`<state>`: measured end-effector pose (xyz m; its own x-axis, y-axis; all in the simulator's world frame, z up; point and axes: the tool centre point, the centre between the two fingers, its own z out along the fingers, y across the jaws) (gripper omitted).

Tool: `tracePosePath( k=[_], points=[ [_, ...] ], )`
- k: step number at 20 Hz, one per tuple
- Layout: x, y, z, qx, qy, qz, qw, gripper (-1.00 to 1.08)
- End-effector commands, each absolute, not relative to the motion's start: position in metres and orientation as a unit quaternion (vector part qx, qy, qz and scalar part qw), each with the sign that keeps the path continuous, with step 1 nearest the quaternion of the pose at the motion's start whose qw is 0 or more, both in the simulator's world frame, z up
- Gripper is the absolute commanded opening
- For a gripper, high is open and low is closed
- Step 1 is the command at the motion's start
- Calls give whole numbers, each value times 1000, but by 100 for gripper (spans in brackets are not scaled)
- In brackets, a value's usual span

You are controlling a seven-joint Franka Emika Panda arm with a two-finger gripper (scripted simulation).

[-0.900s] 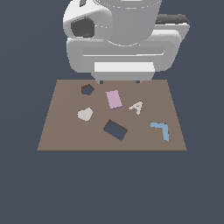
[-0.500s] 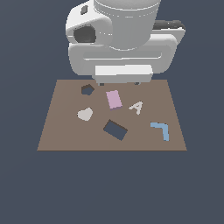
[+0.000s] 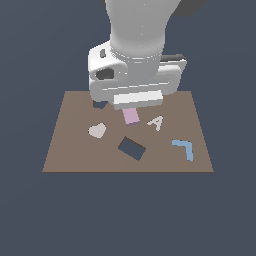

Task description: Insert a designated object into the corresponding slot on a board.

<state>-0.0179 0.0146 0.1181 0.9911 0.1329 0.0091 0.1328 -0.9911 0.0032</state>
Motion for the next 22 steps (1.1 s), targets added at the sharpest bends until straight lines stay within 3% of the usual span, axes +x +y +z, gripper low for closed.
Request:
tracePosePath(
  k=[1, 9, 22],
  points=[
    [-24, 13, 98, 997, 82, 3, 1, 100],
    [-36, 9, 56, 994, 112, 0, 0, 100],
    [-36, 8, 35, 993, 116, 0, 0, 100]
  ],
)
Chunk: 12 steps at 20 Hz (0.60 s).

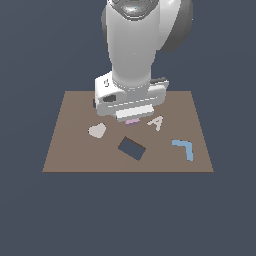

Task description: Insert a designated object into the corresponding slot on a board.

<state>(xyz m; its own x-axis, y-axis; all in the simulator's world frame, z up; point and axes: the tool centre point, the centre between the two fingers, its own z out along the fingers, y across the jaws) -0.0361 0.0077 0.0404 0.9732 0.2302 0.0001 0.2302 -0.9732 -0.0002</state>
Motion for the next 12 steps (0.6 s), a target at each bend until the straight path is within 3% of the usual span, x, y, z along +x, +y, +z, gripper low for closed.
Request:
tracePosePath(
  k=[1, 4, 5, 12],
  points=[
    [-36, 8, 33, -993, -116, 0, 0, 100],
    [-36, 8, 30, -993, -117, 0, 0, 100],
    [-36, 8, 30, -993, -117, 0, 0, -100],
    [-36, 8, 30, -993, -117, 0, 0, -100]
  ],
)
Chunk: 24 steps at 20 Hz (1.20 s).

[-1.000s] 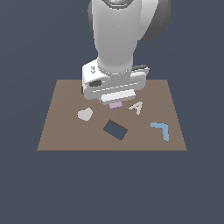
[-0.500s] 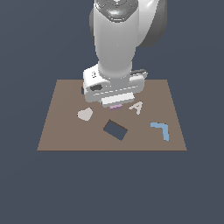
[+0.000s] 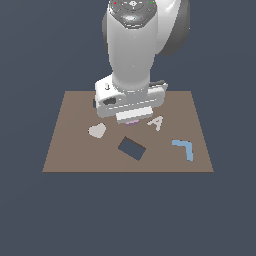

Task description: Insert a designated object into the corresponding slot on a board.

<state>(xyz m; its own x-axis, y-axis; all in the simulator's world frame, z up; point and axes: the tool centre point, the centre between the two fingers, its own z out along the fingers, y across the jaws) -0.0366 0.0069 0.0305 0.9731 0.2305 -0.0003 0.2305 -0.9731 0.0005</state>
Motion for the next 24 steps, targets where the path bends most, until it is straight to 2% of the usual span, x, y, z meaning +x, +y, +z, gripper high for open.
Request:
tracePosePath(
  k=[1, 13, 24],
  points=[
    [-36, 8, 30, 993, 117, 0, 0, -100],
    [-29, 3, 31, 990, 144, 0, 0, -100],
    [5, -5, 34, 966, 257, 0, 1, -100]
  ],
)
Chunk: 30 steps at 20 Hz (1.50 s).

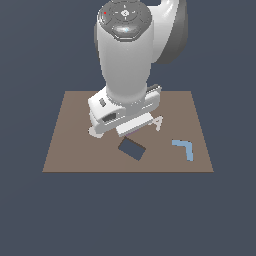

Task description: Insert a designated object into the corresponding slot on a board.

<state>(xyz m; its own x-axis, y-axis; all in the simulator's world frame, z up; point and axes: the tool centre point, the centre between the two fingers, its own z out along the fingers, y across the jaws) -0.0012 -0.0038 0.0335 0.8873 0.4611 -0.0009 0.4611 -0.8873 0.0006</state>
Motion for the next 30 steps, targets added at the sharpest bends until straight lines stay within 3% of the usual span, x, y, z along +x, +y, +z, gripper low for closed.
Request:
tracePosePath(
  k=[1, 15, 30],
  points=[
    [10, -5, 35, 962, 272, 0, 1, -100],
    [66, 3, 40, 894, 448, 0, 0, -100],
    [78, 10, 37, 872, 489, 0, 0, -100]
  ],
)
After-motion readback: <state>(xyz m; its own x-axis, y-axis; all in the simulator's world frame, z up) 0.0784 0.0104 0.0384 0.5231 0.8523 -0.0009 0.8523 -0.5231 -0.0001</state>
